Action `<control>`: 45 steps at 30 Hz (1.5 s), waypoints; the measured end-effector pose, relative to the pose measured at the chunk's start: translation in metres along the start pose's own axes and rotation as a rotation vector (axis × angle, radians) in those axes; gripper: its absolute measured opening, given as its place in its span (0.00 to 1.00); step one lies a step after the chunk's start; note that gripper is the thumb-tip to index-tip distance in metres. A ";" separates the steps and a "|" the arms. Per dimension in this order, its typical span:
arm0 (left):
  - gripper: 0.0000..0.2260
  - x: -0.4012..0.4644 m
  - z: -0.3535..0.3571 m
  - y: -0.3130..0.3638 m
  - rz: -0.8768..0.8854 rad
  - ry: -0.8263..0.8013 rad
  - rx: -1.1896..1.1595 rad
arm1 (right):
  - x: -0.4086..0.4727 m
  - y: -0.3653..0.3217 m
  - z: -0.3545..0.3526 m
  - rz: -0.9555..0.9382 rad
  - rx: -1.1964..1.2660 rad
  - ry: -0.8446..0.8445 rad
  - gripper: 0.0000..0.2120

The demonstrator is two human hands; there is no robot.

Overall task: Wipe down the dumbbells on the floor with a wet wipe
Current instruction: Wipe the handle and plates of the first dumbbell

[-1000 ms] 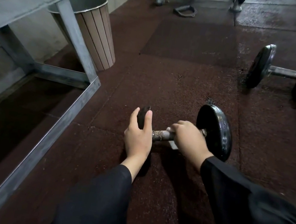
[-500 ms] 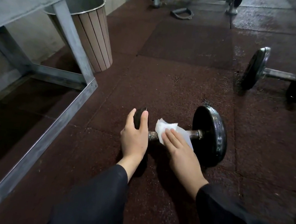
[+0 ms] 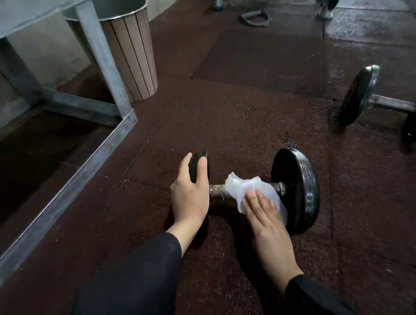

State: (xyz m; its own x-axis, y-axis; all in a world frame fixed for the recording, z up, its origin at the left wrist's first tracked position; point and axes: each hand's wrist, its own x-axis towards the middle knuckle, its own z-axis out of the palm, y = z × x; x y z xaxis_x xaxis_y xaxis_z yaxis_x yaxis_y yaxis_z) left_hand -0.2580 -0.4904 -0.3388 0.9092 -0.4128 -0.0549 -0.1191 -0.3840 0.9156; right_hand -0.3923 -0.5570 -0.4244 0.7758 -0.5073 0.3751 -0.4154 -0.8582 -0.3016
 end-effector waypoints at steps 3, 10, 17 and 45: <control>0.21 0.000 0.000 0.000 0.007 0.016 0.010 | 0.007 -0.002 0.000 0.091 0.037 0.047 0.26; 0.21 -0.001 0.001 0.001 0.003 0.011 0.011 | 0.021 -0.002 -0.009 0.008 -0.205 0.020 0.22; 0.21 0.002 0.001 0.001 -0.006 0.003 0.009 | 0.055 -0.010 -0.030 0.198 -0.201 -0.174 0.10; 0.21 -0.001 0.000 0.001 0.002 -0.001 -0.002 | 0.048 -0.027 -0.045 0.256 -0.765 -0.269 0.23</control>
State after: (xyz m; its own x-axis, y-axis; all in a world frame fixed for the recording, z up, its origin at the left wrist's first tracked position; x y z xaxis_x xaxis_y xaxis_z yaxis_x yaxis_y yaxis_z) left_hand -0.2587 -0.4902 -0.3377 0.9085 -0.4145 -0.0539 -0.1199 -0.3820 0.9163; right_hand -0.3651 -0.5617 -0.3589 0.6608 -0.7400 0.1259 -0.7248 -0.5854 0.3633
